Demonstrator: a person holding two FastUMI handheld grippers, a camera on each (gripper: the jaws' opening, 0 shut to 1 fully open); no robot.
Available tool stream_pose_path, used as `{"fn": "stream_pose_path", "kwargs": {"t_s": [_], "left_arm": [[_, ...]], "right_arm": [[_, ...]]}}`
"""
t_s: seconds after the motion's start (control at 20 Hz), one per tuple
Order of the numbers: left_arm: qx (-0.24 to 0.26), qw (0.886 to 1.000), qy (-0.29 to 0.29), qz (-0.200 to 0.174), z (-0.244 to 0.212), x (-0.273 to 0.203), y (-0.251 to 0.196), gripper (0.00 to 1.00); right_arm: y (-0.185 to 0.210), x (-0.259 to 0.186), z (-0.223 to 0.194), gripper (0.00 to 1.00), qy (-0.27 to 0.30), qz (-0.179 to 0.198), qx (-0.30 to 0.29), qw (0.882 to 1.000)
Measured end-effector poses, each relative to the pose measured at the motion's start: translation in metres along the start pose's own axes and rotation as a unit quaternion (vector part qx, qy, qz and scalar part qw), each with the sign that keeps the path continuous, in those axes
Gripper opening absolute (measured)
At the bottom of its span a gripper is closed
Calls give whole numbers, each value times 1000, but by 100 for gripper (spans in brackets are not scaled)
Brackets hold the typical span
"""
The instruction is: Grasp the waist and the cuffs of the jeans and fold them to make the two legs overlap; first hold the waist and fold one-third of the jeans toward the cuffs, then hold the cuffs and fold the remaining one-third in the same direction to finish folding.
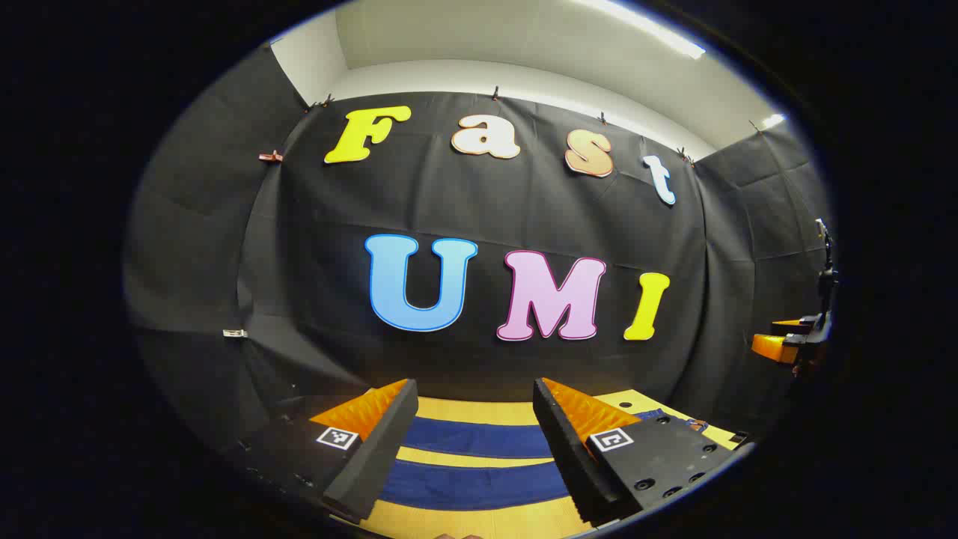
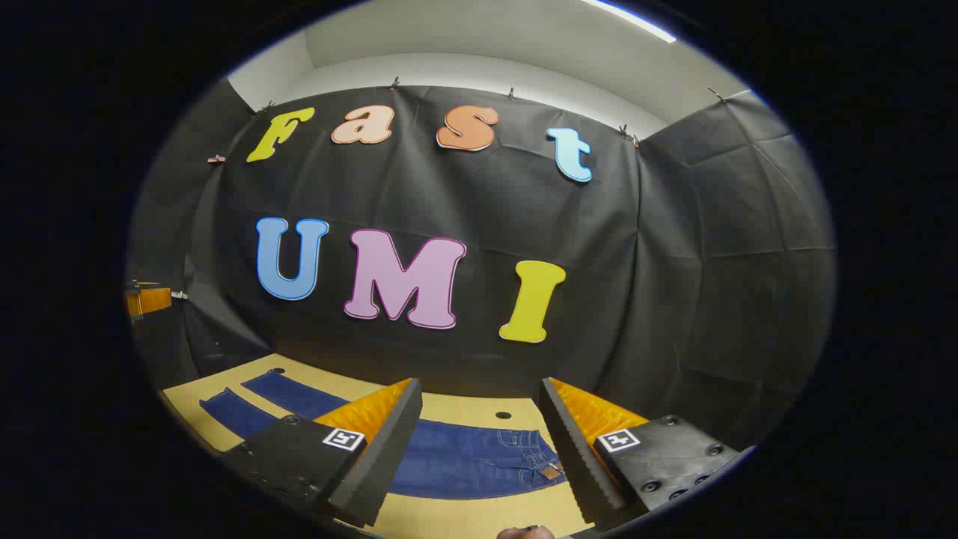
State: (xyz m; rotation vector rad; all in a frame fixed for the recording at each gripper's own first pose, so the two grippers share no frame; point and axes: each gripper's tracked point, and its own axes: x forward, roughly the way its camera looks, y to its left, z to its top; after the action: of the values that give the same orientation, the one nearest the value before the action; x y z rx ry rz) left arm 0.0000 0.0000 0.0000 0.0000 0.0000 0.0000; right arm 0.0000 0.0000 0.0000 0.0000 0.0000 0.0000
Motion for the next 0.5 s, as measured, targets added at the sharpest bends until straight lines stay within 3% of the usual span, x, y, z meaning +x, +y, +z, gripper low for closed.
{"fn": "stream_pose_path", "kwargs": {"t_s": [0.5], "left_arm": [[23, 1000, 4, -21, -1, -3, -12, 96]], "right_arm": [[-11, -4, 1, 97, -2, -9, 8, 1000]]}}
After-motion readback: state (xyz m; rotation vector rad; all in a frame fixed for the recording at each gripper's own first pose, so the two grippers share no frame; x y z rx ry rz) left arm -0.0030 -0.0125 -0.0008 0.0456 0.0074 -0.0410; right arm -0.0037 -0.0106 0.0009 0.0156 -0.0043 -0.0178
